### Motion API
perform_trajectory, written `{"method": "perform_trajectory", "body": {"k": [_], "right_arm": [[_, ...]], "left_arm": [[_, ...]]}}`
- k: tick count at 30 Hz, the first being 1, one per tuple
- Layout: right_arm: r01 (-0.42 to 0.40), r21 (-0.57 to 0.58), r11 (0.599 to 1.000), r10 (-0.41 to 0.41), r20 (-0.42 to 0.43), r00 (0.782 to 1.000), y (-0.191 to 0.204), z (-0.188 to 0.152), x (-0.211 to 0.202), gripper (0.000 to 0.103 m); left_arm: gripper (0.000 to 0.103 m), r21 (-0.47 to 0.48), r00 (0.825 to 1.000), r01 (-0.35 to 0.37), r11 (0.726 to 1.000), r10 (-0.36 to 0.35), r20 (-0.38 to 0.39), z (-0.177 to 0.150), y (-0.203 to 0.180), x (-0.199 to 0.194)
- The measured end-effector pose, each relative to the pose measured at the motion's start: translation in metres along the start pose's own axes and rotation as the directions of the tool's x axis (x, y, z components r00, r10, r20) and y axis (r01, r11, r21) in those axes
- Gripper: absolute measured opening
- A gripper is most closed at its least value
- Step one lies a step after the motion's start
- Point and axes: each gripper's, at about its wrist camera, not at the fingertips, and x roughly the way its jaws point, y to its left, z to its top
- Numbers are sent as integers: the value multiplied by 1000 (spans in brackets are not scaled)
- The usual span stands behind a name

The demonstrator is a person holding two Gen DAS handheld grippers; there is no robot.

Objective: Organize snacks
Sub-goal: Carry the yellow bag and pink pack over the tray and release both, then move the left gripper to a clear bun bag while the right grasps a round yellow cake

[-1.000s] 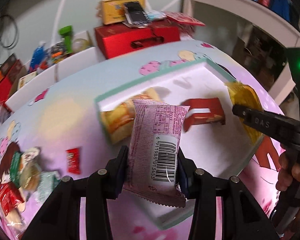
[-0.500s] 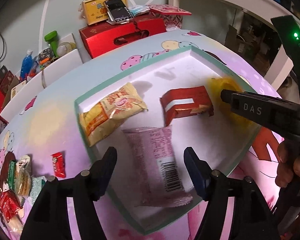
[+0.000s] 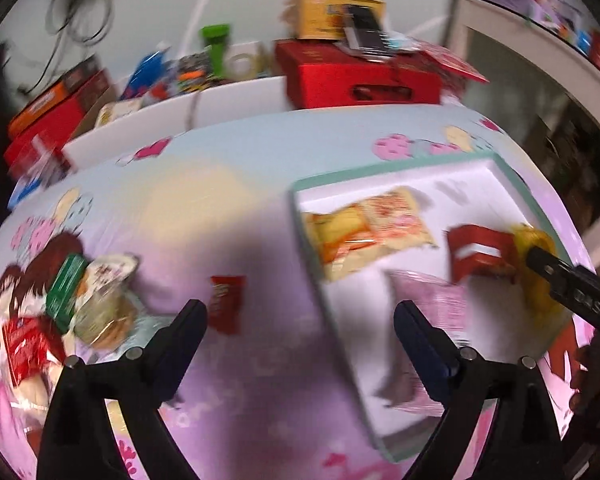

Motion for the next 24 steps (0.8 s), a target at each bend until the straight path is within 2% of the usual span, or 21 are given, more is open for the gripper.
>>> {"method": "perform_trajectory", "body": {"k": [5,14,19,24], "right_arm": [[-13,-19,1000,14,14,1000,8,0,-4,103],[-77,-87,993,85,93,992,42,-1,-23,103],[-184,-73,980,192,128,973,66,-4,-35,103],[-276,-109,955,288,116,951,98,-10,-42,103]], "left_arm": [[95,-74,1000,-28,997,28,-1,-4,32,1],[95,-159,996,-51,986,62,66,-15,85,-28],[95,-210,992,-76,975,95,83,-24,121,-47],[95,-242,980,-157,957,182,83,-33,156,-67]]}}
